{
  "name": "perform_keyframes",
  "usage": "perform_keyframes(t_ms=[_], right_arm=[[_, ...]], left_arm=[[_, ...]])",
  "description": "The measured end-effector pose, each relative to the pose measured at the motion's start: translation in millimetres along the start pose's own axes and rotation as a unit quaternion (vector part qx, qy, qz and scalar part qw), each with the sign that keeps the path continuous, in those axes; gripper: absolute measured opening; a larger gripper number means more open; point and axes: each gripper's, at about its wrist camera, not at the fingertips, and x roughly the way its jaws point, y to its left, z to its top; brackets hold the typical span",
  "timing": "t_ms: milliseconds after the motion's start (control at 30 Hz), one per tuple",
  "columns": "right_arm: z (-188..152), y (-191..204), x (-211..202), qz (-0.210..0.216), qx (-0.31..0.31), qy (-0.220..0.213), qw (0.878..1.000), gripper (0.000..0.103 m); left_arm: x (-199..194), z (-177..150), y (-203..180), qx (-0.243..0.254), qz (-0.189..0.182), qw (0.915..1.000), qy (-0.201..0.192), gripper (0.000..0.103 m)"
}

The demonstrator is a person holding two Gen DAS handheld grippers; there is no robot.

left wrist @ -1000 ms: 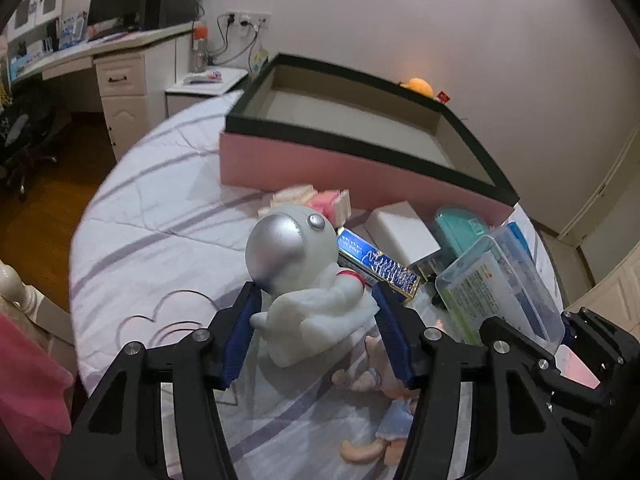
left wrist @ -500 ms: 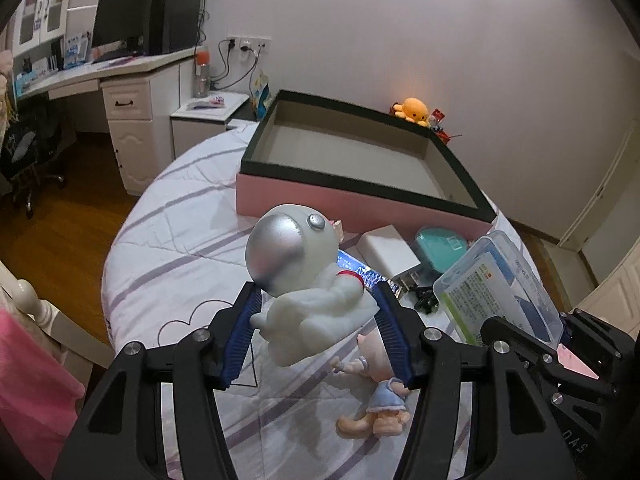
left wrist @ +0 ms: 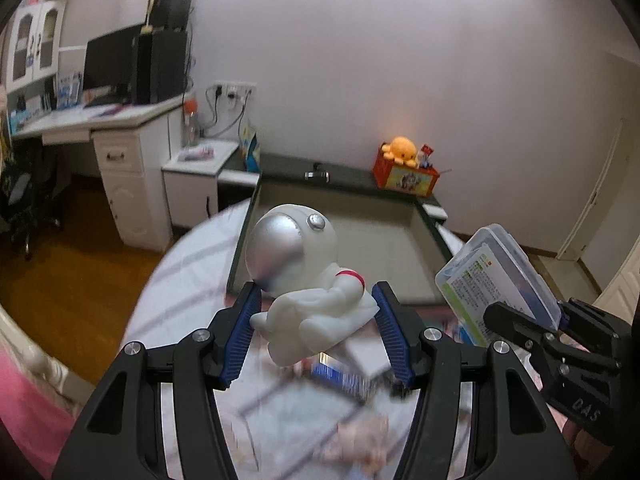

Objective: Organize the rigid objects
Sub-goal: 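Carry both items into the box and open both grippers to release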

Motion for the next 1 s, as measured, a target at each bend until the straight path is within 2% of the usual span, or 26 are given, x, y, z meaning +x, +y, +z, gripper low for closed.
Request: perform_keyframes(t_ms=[167, 367, 667, 800, 833, 867, 900, 933, 967, 1000], right_arm=[[40, -27, 26, -0.005, 0.017, -0.004, 1.0, 0.033], [69, -57, 87, -0.008, 0.046, 0.03, 0.998, 0.033], [66, -83, 172, -0.024, 0.073, 0.114, 0.991, 0.033], [63, -82, 182, -0.035, 0.067, 0.134, 0.988, 0.033], [62, -83, 184, -0.038, 0.067, 0.138, 0.987, 0.034], [62, -82, 185, -0.041, 0.067, 0.143, 0.987, 0.037], [61, -82, 185, -0.044, 0.068, 0.144, 0.986, 0.042], [62, -82, 186, -0.048, 0.069, 0.145, 0.986, 0.059], [61, -82, 186, -0.05, 0.07, 0.145, 0.986, 0.076], [62, -83, 185, -0.049, 0.073, 0.143, 0.986, 0.08]], left_arm=[[36, 38, -8, 0.014, 0.008, 0.9999, -0.005, 0.059], [105, 61, -9, 0.018, 0.027, 0.9991, 0.025, 0.059], [187, 56, 0, 0.015, 0.056, 0.9936, 0.096, 0.059], [204, 50, 2, 0.018, 0.067, 0.9903, 0.12, 0.06], [205, 50, 3, 0.02, 0.072, 0.9896, 0.123, 0.063], [205, 49, 3, 0.022, 0.075, 0.9893, 0.124, 0.067], [205, 49, 3, 0.023, 0.079, 0.989, 0.123, 0.08], [203, 49, 4, 0.024, 0.091, 0.9882, 0.121, 0.095], [201, 49, 4, 0.024, 0.099, 0.9879, 0.117, 0.097], [197, 50, 4, 0.025, 0.096, 0.9887, 0.113, 0.097]])
